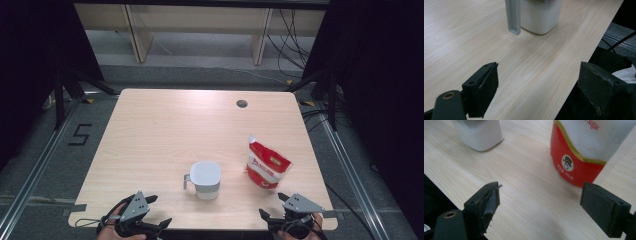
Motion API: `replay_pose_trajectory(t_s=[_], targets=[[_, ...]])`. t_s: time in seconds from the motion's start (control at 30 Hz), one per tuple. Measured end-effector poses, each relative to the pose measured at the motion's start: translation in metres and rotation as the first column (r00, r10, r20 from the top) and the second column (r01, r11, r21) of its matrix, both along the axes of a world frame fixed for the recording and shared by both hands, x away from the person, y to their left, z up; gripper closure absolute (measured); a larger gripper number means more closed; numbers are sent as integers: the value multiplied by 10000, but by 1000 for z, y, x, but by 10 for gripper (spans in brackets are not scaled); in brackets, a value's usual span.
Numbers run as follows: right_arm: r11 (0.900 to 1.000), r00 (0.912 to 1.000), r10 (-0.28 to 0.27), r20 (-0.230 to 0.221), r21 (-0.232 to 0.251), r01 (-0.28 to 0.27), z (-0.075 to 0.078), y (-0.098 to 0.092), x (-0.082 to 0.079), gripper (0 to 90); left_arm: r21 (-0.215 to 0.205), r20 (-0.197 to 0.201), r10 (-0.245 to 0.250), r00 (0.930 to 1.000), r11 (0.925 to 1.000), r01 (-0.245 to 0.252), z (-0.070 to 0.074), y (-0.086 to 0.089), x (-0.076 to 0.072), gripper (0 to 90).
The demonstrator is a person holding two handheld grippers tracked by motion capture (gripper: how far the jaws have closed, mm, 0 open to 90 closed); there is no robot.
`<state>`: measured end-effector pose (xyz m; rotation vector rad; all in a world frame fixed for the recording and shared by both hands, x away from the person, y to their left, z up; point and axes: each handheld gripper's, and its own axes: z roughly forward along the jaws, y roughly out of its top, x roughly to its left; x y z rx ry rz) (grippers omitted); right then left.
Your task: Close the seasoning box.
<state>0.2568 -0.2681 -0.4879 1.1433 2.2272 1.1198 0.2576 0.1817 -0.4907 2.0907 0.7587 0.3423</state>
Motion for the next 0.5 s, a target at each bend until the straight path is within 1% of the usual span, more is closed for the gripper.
replay_pose_trajectory(t_s=[0.03,0.07,0.1,0.13,0.17,0.2,0.37,0.43,0.47,0.5], targets=[[10000,10000,-39,-37,7,39,0,0,0,169,0,0,0,10000,10000,0,0,0,0,164],[10000,10000,-36,-36,11,36,0,0,0,169,101,12,-74,10000,9999,74,0,1,1,164],[10000,9999,23,-136,54,-22,-1,-1,1,169,101,12,-74,10000,9999,74,0,1,1,164],[10000,9999,23,-136,54,-22,-1,-1,1,169,130,97,-117,9999,9998,115,0,2,2,164],[10000,9999,-61,-129,1,61,-1,-1,1,169,17,99,-104,9999,9999,104,0,1,2,164],[9999,9997,-150,-182,3,150,-1,-1,0,169,-85,-14,43,10000,10000,-43,-1,1,1,164],[9999,9997,-170,-166,19,170,-1,0,0,169,-125,11,71,10000,9999,-70,-1,1,1,164],[9999,9997,-165,-168,19,165,-1,0,0,169,-104,0,34,10000,9999,-34,-1,1,2,164],[9999,9997,-108,-197,80,109,-1,0,1,169,32,-18,-4,10000,10000,4,0,2,2,164],[9998,9997,-193,-156,30,194,-1,-1,0,169,-13,-9,-28,10000,10000,28,0,2,2,164]])
